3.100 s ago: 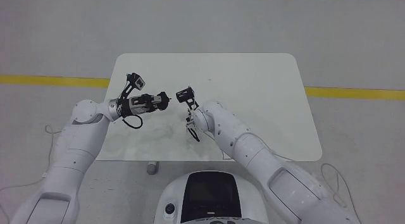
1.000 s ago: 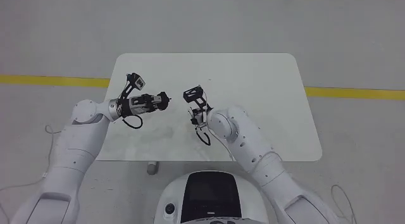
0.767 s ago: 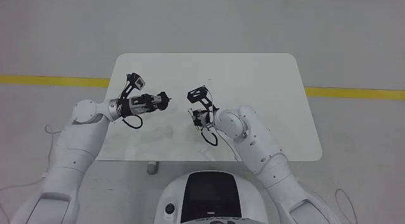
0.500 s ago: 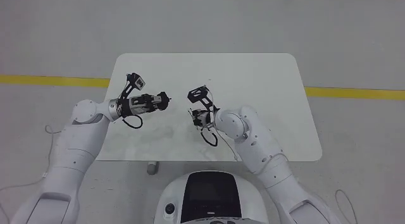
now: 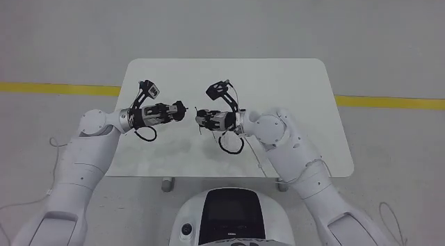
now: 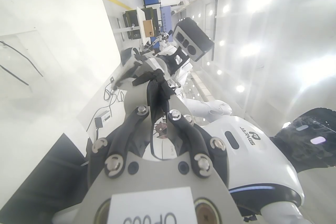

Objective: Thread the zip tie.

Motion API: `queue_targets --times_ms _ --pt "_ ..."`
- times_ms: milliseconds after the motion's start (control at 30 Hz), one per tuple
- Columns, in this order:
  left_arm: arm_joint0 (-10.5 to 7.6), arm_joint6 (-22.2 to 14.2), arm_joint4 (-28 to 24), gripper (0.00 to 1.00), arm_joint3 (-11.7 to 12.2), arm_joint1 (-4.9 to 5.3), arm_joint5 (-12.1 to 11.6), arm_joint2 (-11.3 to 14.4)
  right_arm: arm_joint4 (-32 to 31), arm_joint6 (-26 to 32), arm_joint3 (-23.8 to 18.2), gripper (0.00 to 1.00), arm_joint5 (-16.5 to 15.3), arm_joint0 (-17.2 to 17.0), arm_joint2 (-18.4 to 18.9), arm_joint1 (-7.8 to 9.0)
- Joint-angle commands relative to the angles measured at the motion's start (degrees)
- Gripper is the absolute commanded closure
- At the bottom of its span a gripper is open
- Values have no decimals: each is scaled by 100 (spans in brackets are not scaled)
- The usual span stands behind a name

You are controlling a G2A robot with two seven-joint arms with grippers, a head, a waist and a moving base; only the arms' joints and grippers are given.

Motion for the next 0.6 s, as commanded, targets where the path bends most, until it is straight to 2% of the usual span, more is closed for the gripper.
queue_targets --times_ms 0,233,333,433,567 --pt "0 0 0 100 0 0 0 0 -319 -2 5 100 0 -4 9 -5" --pt "0 0 0 100 0 0 0 0 -317 -34 15 100 12 -16 17 -3" --pt "0 0 0 100 0 0 0 0 -371 -323 71 100 0 -69 131 39" --pt "0 0 0 100 0 0 0 0 -98 -308 -11 100 0 -98 126 108" --pt "0 0 0 100 0 0 0 0 276 -337 -202 100 0 -106 71 283"
